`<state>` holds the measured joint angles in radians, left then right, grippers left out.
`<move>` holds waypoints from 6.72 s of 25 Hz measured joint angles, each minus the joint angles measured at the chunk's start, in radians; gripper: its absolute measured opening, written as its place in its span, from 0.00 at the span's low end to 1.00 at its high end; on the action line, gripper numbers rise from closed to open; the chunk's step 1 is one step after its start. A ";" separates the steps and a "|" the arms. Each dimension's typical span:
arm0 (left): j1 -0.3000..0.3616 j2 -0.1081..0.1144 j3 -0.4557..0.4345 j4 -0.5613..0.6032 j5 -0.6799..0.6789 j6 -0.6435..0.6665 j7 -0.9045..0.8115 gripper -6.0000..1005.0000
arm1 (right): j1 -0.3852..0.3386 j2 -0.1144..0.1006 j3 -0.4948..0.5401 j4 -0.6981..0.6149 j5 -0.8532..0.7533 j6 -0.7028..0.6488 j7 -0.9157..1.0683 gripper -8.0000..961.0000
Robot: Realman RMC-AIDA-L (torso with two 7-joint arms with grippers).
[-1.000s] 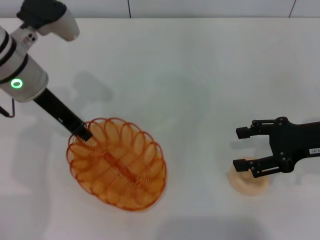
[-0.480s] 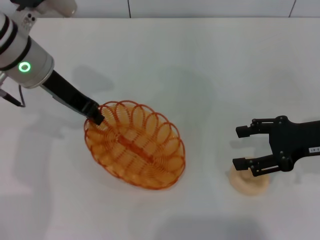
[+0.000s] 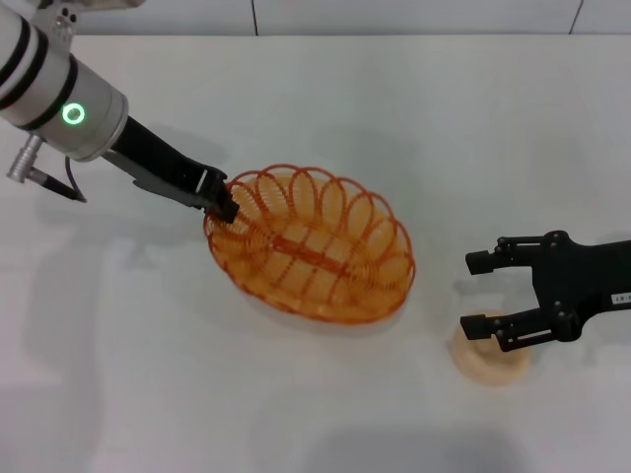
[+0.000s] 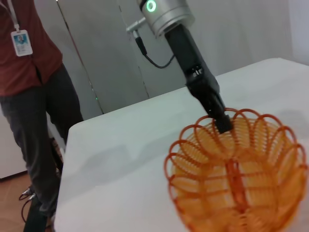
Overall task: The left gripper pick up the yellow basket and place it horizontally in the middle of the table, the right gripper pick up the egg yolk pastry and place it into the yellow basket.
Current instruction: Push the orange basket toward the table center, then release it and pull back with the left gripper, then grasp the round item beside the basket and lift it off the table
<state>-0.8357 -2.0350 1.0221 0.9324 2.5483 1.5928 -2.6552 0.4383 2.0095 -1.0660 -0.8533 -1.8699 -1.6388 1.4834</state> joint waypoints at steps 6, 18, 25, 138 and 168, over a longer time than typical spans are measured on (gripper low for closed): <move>0.017 0.004 -0.001 -0.012 -0.004 -0.023 -0.105 0.08 | -0.002 -0.001 0.000 -0.009 0.000 -0.026 0.000 0.88; 0.026 -0.027 -0.016 -0.081 -0.034 -0.108 -0.127 0.08 | 0.002 -0.003 0.000 -0.011 0.000 -0.046 0.003 0.88; 0.022 -0.036 -0.012 -0.133 -0.059 -0.154 -0.102 0.08 | 0.002 -0.005 0.000 -0.011 0.000 -0.050 0.005 0.88; 0.213 -0.025 -0.076 0.060 -0.480 0.072 0.845 0.89 | -0.059 0.003 -0.063 -0.081 -0.155 0.113 0.168 0.25; 0.258 -0.025 -0.077 0.096 -0.520 0.068 0.847 0.88 | -0.111 0.001 -0.052 -0.264 -0.128 0.035 0.290 0.03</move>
<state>-0.5773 -2.0601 0.9450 1.0283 2.0288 1.6609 -1.8085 0.3271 2.0103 -1.1177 -1.1173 -1.9979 -1.6035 1.7733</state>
